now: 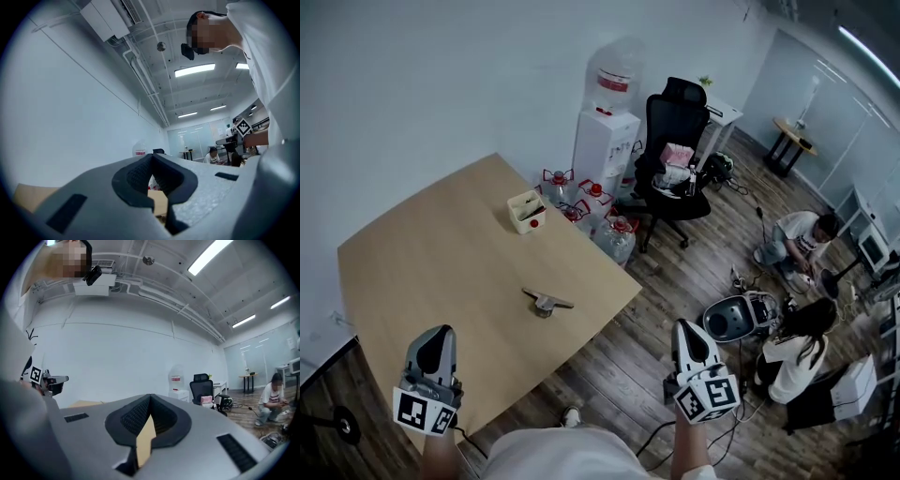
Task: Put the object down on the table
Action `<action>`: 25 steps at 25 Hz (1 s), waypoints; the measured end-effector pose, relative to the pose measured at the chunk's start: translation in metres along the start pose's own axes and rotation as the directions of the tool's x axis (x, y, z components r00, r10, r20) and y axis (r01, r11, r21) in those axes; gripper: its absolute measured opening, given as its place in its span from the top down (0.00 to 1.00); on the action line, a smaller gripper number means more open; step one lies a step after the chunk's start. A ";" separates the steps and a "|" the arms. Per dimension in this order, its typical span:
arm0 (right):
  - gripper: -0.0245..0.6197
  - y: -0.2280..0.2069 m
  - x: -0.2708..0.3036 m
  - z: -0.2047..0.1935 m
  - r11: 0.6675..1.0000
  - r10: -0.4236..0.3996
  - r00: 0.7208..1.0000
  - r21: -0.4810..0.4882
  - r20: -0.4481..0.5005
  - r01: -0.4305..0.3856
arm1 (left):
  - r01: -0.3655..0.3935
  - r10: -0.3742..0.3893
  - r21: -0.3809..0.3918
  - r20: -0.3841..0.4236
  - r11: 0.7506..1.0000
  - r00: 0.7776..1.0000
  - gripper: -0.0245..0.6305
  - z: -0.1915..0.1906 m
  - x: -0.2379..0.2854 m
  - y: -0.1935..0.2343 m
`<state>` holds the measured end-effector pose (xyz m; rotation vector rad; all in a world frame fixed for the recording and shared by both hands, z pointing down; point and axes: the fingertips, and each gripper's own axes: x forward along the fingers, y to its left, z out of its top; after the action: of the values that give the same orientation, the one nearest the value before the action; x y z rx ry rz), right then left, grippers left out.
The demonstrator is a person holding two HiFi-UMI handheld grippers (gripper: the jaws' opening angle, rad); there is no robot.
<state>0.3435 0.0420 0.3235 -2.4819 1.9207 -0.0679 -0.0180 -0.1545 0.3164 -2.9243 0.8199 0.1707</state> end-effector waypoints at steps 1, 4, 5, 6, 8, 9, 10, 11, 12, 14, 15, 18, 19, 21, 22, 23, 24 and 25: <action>0.96 0.001 -0.002 0.002 1.000 -0.007 1.000 -0.005 0.004 0.007 | -0.006 0.006 -0.008 -0.007 1.000 1.000 0.96 -0.003 -0.003 0.001; 0.96 0.006 -0.006 0.002 0.999 -0.021 1.000 -0.028 -0.002 0.021 | -0.018 0.017 -0.029 -0.023 0.999 1.000 0.96 -0.010 -0.012 0.000; 0.96 0.006 -0.007 0.001 0.999 -0.031 1.000 -0.039 -0.007 0.030 | -0.015 0.014 -0.029 -0.027 0.999 1.000 0.96 -0.011 -0.013 -0.001; 0.96 0.005 -0.008 -0.002 0.998 -0.044 0.999 -0.046 -0.011 0.044 | -0.009 0.008 -0.028 -0.030 1.000 1.000 0.96 -0.012 -0.014 -0.003; 0.96 0.002 -0.009 -0.006 0.997 -0.068 0.997 -0.046 -0.019 0.067 | -0.003 0.002 -0.030 -0.036 1.000 0.999 0.96 -0.015 -0.015 -0.005; 0.96 0.002 -0.008 -0.007 0.996 -0.074 0.997 -0.043 -0.020 0.073 | -0.003 0.002 -0.033 -0.036 0.999 0.999 0.96 -0.015 -0.016 -0.005; 0.96 0.003 -0.008 -0.008 0.996 -0.077 0.997 -0.043 -0.021 0.076 | -0.006 0.005 -0.035 -0.034 0.999 0.999 0.96 -0.015 -0.017 -0.004; 0.96 0.005 -0.008 -0.007 0.996 -0.076 0.997 -0.045 -0.021 0.075 | -0.010 0.009 -0.035 -0.031 0.999 0.999 0.96 -0.014 -0.019 -0.002; 0.96 0.008 -0.007 -0.006 0.996 -0.071 0.997 -0.047 -0.019 0.070 | -0.014 0.013 -0.032 -0.027 0.999 1.000 0.96 -0.013 -0.020 -0.001; 0.96 0.014 -0.005 -0.004 0.997 -0.058 0.998 -0.050 -0.014 0.057 | -0.020 0.019 -0.027 -0.021 0.999 1.000 0.96 -0.012 -0.024 0.002; 0.96 0.015 -0.003 -0.004 0.997 -0.056 0.998 -0.052 -0.014 0.055 | -0.024 0.023 -0.026 -0.019 0.999 1.000 0.96 -0.012 -0.027 0.003; 0.96 0.020 0.002 -0.004 0.997 -0.049 0.999 -0.065 -0.019 0.048 | -0.030 0.029 -0.029 -0.013 0.999 0.999 0.96 -0.012 -0.032 0.006; 0.96 0.021 0.003 -0.004 0.997 -0.046 0.999 -0.068 -0.019 0.045 | -0.028 0.028 -0.029 -0.012 0.999 1.000 0.96 -0.011 -0.033 0.007; 0.96 0.025 0.005 -0.004 0.997 -0.043 0.999 -0.066 -0.018 0.042 | -0.025 0.025 -0.027 -0.013 0.999 1.000 0.96 -0.011 -0.034 0.008; 0.96 0.027 0.005 -0.004 0.997 -0.041 0.999 -0.061 -0.018 0.040 | -0.026 0.025 -0.025 -0.014 0.999 1.000 0.96 -0.011 -0.035 0.008; 0.96 0.029 0.004 -0.004 0.998 -0.039 0.999 -0.057 -0.019 0.038 | -0.027 0.026 -0.025 -0.015 0.999 1.000 0.96 -0.010 -0.036 0.008; 0.96 0.031 0.004 -0.005 0.998 -0.036 0.999 -0.053 -0.020 0.035 | -0.028 0.027 -0.024 -0.015 0.999 1.000 0.96 -0.010 -0.038 0.009; 0.96 0.034 0.004 -0.007 0.998 -0.033 0.999 -0.051 -0.021 0.032 | -0.028 0.027 -0.024 -0.015 0.999 1.000 0.96 -0.009 -0.039 0.010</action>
<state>0.3116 0.0301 0.3292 -2.5548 1.9142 -0.0471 -0.0556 -0.1441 0.3303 -2.9409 0.8665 0.1627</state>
